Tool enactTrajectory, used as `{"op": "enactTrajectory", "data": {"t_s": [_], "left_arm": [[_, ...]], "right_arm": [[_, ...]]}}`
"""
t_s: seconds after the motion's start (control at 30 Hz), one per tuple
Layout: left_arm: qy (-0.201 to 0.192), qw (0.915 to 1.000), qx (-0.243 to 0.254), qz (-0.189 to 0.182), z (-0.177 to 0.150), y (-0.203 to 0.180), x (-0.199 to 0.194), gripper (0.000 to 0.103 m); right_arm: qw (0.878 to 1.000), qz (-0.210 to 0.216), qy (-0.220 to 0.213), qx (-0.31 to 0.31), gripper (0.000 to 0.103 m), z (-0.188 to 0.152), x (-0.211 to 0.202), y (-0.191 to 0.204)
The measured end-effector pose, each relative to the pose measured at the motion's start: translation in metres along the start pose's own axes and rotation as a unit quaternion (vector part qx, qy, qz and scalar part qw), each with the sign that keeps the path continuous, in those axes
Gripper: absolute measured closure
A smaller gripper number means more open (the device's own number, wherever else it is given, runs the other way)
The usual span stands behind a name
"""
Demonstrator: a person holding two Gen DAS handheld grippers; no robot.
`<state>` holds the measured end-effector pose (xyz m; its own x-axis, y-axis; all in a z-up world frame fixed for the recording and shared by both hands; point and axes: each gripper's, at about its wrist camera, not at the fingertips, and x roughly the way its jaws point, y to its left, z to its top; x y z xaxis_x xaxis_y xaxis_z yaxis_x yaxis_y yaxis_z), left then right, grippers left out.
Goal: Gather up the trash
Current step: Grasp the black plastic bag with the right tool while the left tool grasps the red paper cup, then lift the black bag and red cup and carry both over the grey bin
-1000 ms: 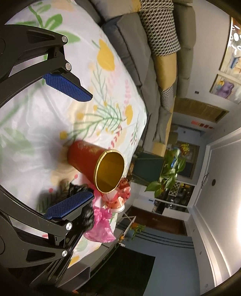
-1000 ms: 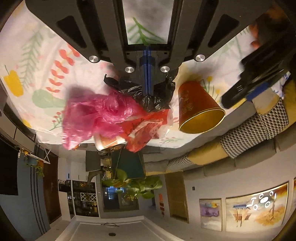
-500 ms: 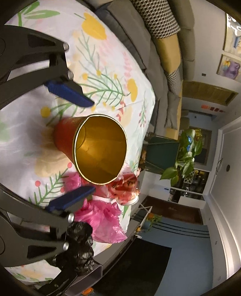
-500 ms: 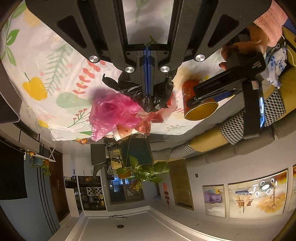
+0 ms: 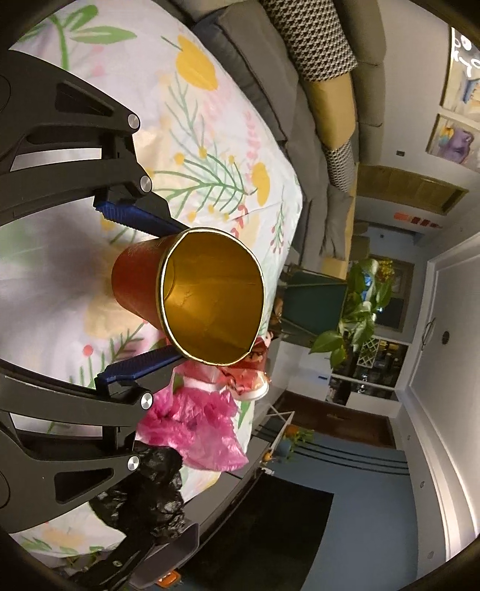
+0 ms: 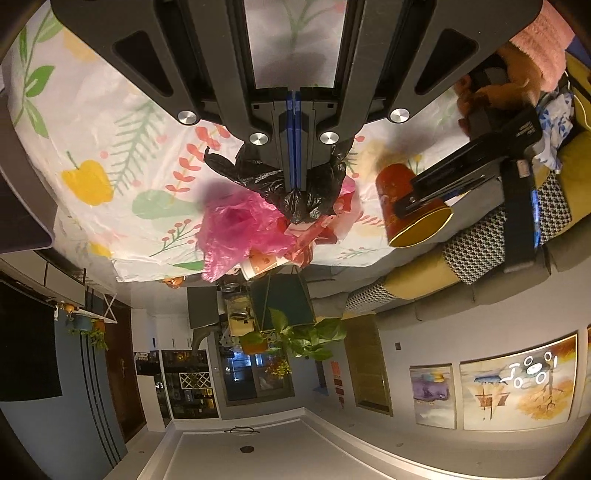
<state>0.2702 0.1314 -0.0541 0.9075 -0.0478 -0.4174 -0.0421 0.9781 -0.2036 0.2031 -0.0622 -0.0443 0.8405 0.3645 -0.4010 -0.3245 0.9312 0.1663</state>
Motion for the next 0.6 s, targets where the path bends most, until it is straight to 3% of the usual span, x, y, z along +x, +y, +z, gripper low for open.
{"op": "enactTrajectory", "data": {"t_s": [0.6], "left_arm": [[-0.022, 0.9989, 0.023, -0.034, -0.008, -0.057, -0.056, 0.046]], "right_arm": [[0.998, -0.037, -0.047, 0.014, 0.102, 0.010, -0.064, -0.040]]}}
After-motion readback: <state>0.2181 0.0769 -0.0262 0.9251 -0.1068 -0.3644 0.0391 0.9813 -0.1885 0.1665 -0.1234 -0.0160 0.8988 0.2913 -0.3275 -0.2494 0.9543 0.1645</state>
